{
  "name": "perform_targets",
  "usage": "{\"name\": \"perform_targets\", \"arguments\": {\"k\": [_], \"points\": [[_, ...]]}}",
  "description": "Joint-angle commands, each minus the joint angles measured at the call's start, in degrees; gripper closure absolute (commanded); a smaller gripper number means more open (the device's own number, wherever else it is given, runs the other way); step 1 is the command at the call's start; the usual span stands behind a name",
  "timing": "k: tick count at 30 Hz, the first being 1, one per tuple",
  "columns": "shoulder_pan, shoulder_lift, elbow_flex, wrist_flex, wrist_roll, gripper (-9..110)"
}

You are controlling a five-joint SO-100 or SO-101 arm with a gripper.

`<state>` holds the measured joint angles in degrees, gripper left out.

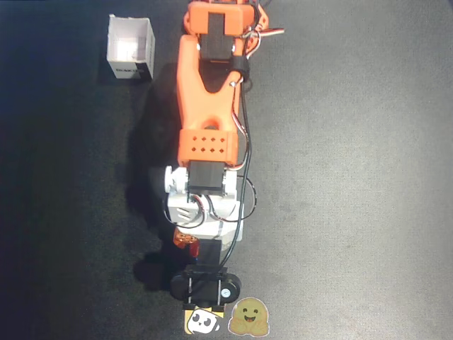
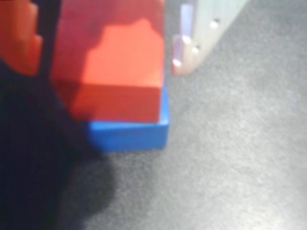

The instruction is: Put the red cube on top of the blue cube.

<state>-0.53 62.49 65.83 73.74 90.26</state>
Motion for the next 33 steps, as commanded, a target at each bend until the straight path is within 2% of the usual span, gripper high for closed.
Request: {"name": "perform_targets", "arguments": {"k": [1,13,18,20,27,33], "points": [[-0.53,4.83,-0.35,-0.97,0.44,79],[-0.7,9.84,0.18,-1.23,-0.79,79],[-0.09,16.7,5.62,-2.02,-3.69,79],[0.18,21.18,10.72,-4.04,-5.01,80],[0.88,41.48,36.83,-14.77,-8.79,96],[0.88,59.94,55.72,-16.7,-8.96,101]]}}
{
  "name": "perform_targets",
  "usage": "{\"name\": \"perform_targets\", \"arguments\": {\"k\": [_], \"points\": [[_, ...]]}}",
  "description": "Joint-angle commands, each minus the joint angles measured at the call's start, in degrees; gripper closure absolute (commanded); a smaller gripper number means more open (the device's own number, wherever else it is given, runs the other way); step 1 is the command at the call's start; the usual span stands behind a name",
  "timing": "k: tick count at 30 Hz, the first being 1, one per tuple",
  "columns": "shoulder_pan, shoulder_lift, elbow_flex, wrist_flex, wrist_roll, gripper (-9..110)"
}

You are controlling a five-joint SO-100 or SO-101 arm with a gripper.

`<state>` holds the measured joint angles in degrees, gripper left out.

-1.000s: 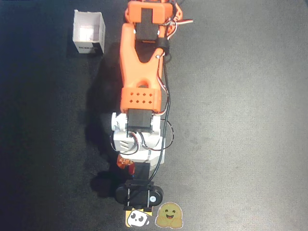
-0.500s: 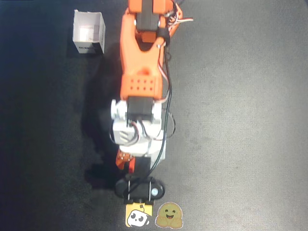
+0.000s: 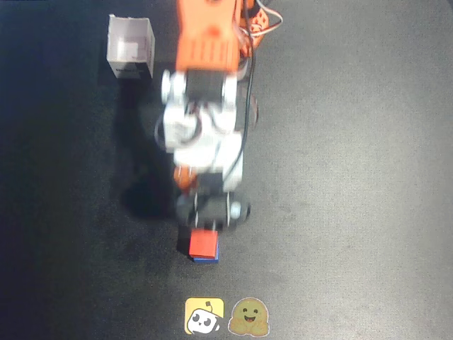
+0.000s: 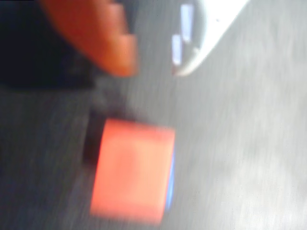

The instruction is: Put the red cube on top of the blue cube.

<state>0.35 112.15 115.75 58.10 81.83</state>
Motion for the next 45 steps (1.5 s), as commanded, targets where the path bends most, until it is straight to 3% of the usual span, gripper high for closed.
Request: {"name": "perform_targets", "arguments": {"k": [1,8,22,28,39,45], "points": [[0.0,13.62,8.44,-1.05,-0.7,101],[0.09,36.74,24.08,5.54,-1.76,101],[-0.18,56.16,32.34,24.17,-0.18,101],[-1.05,58.36,33.31,23.91,-0.26,101],[-2.81,65.04,48.87,12.04,1.23,101],[-2.9,65.04,48.87,14.15,-0.09,101]]}}
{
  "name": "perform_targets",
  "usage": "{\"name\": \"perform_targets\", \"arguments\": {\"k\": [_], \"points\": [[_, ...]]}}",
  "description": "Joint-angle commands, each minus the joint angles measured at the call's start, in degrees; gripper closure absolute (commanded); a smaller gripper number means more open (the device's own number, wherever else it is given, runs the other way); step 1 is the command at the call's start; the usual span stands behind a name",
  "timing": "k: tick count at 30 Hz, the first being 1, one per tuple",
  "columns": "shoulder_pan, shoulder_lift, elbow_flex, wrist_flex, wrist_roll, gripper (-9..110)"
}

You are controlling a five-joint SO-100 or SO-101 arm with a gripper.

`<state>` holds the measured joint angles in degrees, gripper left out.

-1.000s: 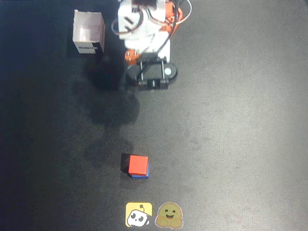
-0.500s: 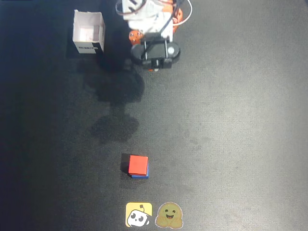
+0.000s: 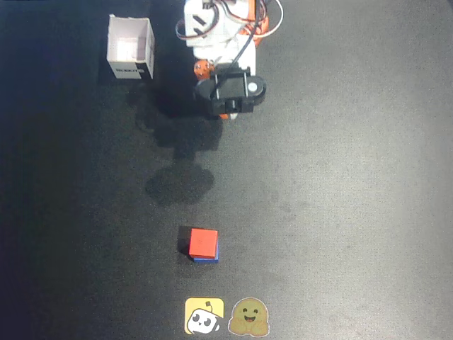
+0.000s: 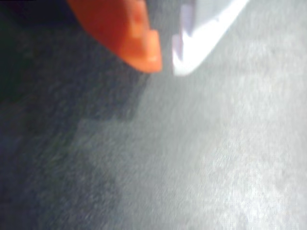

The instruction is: Put the red cube on top of the blue cube.

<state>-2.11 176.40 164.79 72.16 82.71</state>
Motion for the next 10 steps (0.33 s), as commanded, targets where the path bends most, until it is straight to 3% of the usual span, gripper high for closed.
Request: {"name": "perform_targets", "arguments": {"k": [1,10], "points": [[-0.44,0.79,-0.18,0.09,-1.23,101],[-0.18,0.79,-0.18,0.09,-0.09,101]]}}
